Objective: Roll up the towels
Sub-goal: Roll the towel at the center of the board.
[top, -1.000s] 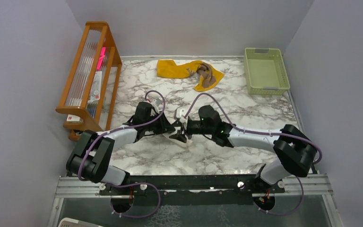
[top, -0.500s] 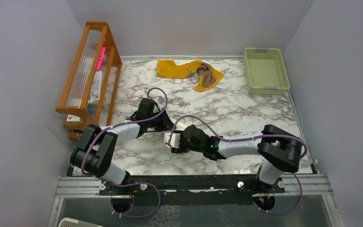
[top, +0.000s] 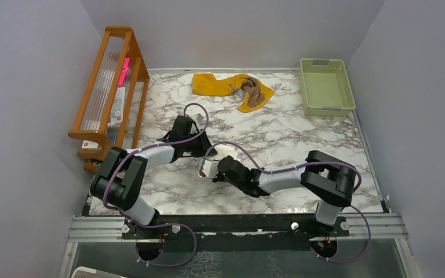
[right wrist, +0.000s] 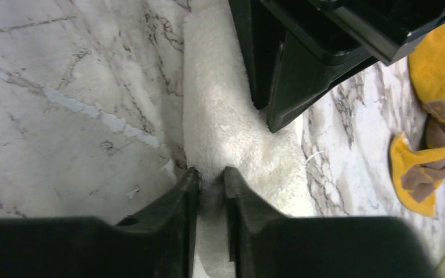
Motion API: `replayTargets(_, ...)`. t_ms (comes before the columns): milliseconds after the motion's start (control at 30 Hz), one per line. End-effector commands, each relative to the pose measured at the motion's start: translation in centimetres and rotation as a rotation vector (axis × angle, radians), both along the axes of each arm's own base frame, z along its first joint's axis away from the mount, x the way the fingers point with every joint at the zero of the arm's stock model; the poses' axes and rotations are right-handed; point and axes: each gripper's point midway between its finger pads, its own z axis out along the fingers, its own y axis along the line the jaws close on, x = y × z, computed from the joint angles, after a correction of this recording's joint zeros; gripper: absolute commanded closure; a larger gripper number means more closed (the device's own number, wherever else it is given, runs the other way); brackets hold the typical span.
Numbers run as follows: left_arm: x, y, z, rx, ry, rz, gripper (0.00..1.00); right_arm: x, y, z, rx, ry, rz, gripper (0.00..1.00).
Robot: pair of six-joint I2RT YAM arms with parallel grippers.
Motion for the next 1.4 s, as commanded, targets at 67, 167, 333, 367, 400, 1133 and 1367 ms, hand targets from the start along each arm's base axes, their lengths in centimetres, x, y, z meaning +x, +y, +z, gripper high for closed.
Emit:
replayTargets(67,-0.6,0.7,-1.7,0.087,0.048,-0.023,0.77,1.0,-1.3,-0.9,-0.031,-0.008,-0.119,0.99)
replayTargets(167,0.0,0.4,-0.4,0.089,0.028,-0.04,0.77,0.9,-0.8,-0.4,0.003,0.012,-0.116,0.99)
replayTargets(333,2.0,0.1,4.8,0.1,-0.05,-0.091,0.72,-0.8,0.4,1.8,0.156,0.194,-0.086,0.99)
replayTargets(367,2.7,0.5,6.0,0.109,-0.073,-0.086,0.71,-1.2,0.7,2.4,0.194,0.235,-0.09,0.99)
replayTargets(400,3.4,0.8,7.2,0.11,-0.097,-0.079,0.7,-1.5,0.8,3.1,0.226,0.27,-0.092,0.99)
replayTargets(1133,-1.6,5.6,9.2,0.078,-0.105,0.098,0.64,1.7,3.2,4.8,0.53,0.891,-0.161,0.99)
replayTargets(1367,-3.7,4.9,9.4,-0.042,-0.027,0.162,0.53,2.5,3.5,4.3,0.547,0.91,-0.168,0.99)
